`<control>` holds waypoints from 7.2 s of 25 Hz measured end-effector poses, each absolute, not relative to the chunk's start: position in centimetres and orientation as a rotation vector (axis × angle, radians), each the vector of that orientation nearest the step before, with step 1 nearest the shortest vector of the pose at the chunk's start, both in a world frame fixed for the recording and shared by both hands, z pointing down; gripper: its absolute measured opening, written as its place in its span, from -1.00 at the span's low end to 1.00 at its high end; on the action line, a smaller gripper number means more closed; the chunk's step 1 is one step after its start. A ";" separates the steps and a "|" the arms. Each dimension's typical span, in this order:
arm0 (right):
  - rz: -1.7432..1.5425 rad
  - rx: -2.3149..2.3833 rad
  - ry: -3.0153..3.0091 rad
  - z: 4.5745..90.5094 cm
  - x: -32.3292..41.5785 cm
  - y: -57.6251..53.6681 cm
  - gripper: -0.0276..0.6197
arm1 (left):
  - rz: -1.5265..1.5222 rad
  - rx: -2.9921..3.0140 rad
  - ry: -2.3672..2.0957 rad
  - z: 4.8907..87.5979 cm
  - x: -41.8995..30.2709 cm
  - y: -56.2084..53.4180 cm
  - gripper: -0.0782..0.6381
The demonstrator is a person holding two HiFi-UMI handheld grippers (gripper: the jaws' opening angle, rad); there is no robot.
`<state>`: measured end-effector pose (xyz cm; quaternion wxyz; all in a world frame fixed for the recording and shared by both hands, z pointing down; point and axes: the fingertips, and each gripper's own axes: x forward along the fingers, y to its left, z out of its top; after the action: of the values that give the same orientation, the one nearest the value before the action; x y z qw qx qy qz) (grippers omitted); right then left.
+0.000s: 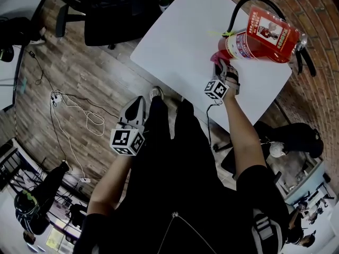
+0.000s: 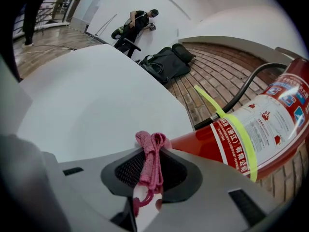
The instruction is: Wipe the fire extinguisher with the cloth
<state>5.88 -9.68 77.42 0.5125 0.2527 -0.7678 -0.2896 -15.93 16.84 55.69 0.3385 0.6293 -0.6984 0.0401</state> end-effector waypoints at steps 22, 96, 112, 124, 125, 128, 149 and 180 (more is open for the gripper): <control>-0.749 0.813 -2.144 53.8 6.6 -4.5 -0.60 | 0.047 1.813 -1.910 47.7 -8.8 9.4 -0.71; -0.761 1.190 -1.410 54.3 1.6 -11.8 -0.60 | 0.199 2.243 -1.218 52.5 -27.4 -4.4 -0.71; -0.686 1.142 -1.434 61.6 1.4 -12.1 -0.60 | 0.248 2.208 -1.254 54.3 -29.1 -3.4 -0.71; -0.640 1.106 -1.452 65.3 1.0 -12.4 -0.60 | 0.269 2.177 -1.299 55.2 -30.3 -3.0 -0.71; -0.633 1.103 -1.454 65.6 0.9 -12.5 -0.60 | 0.271 2.175 -1.301 55.2 -30.4 -3.0 -0.71; -0.607 1.102 -1.458 66.8 0.9 -12.5 -0.60 | 0.279 2.173 -1.305 55.3 -30.6 -3.0 -0.71; -0.443 1.065 -1.464 74.4 1.3 -12.6 -0.60 | 0.316 2.139 -1.361 56.2 -32.4 -1.8 -0.71; -0.607 1.284 -1.392 52.5 -2.8 -12.6 -0.60 | 0.170 2.188 -1.323 53.9 -32.0 -2.4 -0.71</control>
<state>-2.84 -12.60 52.54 0.5449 0.5412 -0.5870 -0.2560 -32.03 -2.39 53.95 0.2854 0.8184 -0.4947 0.0636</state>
